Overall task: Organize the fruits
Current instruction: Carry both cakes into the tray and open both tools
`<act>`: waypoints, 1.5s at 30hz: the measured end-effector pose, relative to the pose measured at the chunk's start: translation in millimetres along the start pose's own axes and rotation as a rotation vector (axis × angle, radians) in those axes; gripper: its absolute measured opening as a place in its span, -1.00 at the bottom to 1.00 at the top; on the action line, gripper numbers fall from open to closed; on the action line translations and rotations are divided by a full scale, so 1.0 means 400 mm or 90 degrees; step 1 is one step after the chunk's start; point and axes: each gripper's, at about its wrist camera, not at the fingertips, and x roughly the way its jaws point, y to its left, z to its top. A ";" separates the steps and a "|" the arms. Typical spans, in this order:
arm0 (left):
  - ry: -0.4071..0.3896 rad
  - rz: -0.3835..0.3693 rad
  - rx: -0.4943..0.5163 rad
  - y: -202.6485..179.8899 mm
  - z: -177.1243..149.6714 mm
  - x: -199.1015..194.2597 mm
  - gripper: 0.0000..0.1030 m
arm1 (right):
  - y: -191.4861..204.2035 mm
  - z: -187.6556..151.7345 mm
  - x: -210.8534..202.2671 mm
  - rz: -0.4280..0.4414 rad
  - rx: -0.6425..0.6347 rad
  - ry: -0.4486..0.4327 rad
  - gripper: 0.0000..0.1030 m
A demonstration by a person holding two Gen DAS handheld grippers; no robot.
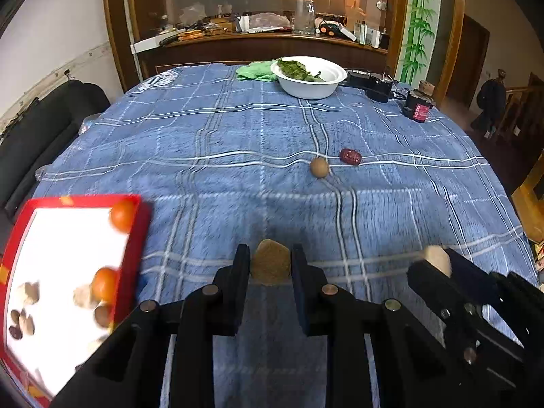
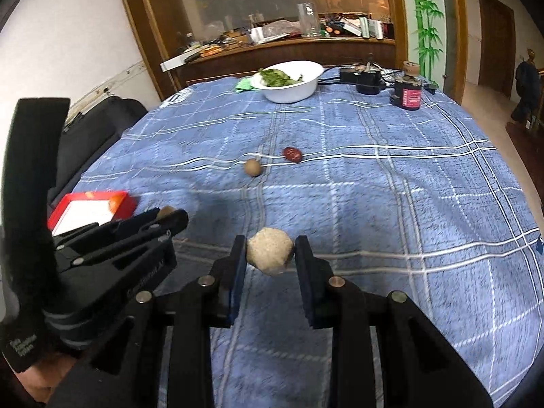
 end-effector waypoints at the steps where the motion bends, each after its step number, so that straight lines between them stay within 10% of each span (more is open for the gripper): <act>1: 0.001 -0.001 -0.002 0.006 -0.005 -0.006 -0.55 | 0.016 -0.006 -0.006 0.004 -0.006 -0.001 -0.41; 24: -0.028 0.048 -0.119 0.285 -0.120 -0.138 -0.56 | 0.321 -0.057 -0.036 0.102 -0.125 -0.014 -0.40; 45: -0.020 0.095 -0.173 0.415 -0.171 -0.154 -0.56 | 0.403 -0.067 -0.030 0.138 -0.152 -0.013 -0.40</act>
